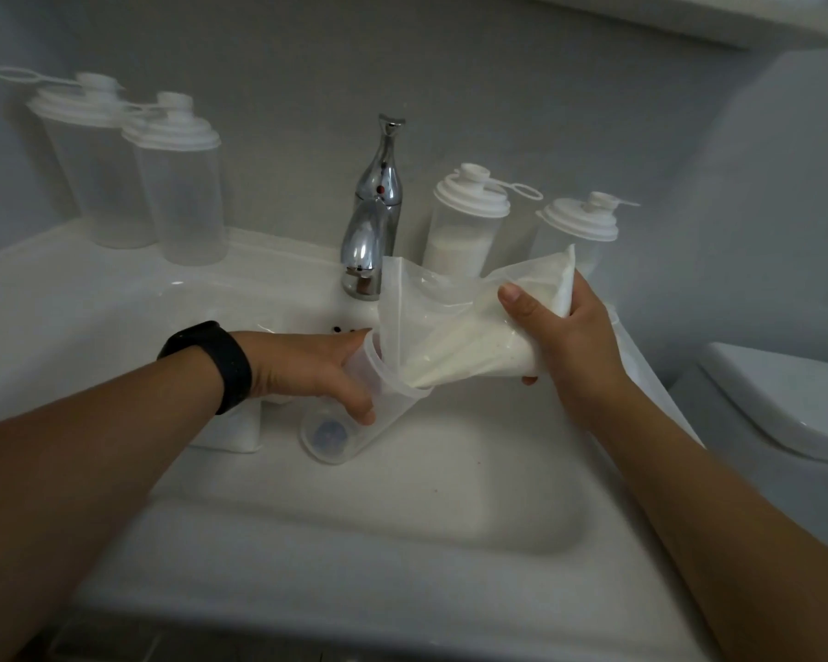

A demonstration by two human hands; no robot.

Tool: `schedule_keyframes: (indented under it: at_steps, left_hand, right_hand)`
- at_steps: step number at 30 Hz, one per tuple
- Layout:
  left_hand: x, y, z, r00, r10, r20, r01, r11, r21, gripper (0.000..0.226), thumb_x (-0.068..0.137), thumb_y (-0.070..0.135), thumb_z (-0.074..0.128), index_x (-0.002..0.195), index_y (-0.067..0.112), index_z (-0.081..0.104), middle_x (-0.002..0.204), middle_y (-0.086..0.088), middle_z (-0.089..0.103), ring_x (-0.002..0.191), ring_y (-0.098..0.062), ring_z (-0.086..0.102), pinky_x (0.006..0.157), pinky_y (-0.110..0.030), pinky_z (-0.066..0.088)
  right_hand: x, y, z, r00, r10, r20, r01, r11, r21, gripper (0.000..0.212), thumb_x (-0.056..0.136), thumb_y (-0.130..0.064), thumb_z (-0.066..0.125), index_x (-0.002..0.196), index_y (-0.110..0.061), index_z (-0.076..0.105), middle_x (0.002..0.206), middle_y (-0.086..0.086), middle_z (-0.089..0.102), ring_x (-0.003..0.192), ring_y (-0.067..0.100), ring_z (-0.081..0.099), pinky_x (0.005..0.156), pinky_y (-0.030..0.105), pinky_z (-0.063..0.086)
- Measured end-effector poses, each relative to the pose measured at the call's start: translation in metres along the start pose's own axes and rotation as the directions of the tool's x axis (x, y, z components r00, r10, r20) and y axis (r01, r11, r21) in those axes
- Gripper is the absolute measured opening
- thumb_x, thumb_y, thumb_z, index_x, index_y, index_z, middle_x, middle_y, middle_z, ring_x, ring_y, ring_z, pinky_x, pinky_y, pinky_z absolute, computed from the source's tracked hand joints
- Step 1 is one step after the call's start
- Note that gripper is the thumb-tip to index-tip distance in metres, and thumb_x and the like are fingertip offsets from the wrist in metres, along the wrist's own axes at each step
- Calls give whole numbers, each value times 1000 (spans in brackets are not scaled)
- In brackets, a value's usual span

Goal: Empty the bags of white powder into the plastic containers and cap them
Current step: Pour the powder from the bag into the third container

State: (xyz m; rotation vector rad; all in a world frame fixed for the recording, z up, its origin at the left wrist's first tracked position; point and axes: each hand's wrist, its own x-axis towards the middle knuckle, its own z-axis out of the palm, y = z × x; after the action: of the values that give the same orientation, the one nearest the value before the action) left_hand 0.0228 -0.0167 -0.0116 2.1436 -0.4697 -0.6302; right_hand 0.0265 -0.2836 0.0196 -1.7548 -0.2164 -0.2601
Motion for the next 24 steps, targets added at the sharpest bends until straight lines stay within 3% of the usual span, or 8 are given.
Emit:
schedule_keyframes:
  at_steps: [6, 15, 18, 24]
  left_hand:
    - [-1, 1, 1, 1000, 10, -4, -10, 1000, -2, 84, 65, 28, 79, 141, 32, 44, 137, 4, 59, 127, -13, 55, 110, -30, 46]
    - [-1, 1, 0, 999, 5, 34, -4, 1000, -24, 79, 67, 25, 77, 137, 37, 43, 137, 7, 58, 126, -7, 54, 94, -11, 47]
    - [-1, 2, 0, 1000, -7, 17, 7, 1000, -21, 81, 65, 25, 76, 140, 30, 44, 137, 2, 58, 126, -10, 54, 88, -7, 48]
    - [-2, 3, 1, 1000, -22, 18, 23, 1000, -15, 81, 66, 26, 77, 139, 33, 43, 137, 0, 58, 129, -17, 54, 107, -28, 46]
  right_hand:
    - [0, -1, 0, 1000, 0, 6, 0, 1000, -22, 63, 64, -65, 77, 112, -27, 63, 100, 5, 75, 82, 28, 75, 46, 32, 51]
    - [0, 2, 0, 1000, -1, 6, 1, 1000, -17, 61, 70, -60, 78, 116, -23, 63, 101, 7, 75, 82, 30, 75, 46, 32, 50]
    - [0, 2, 0, 1000, 6, 13, -6, 1000, -24, 59, 70, -60, 78, 114, -25, 63, 99, 5, 75, 80, 29, 75, 46, 32, 50]
    - [0, 2, 0, 1000, 7, 9, -6, 1000, -20, 62, 68, -62, 78, 115, -24, 64, 99, 6, 75, 80, 29, 75, 45, 30, 49]
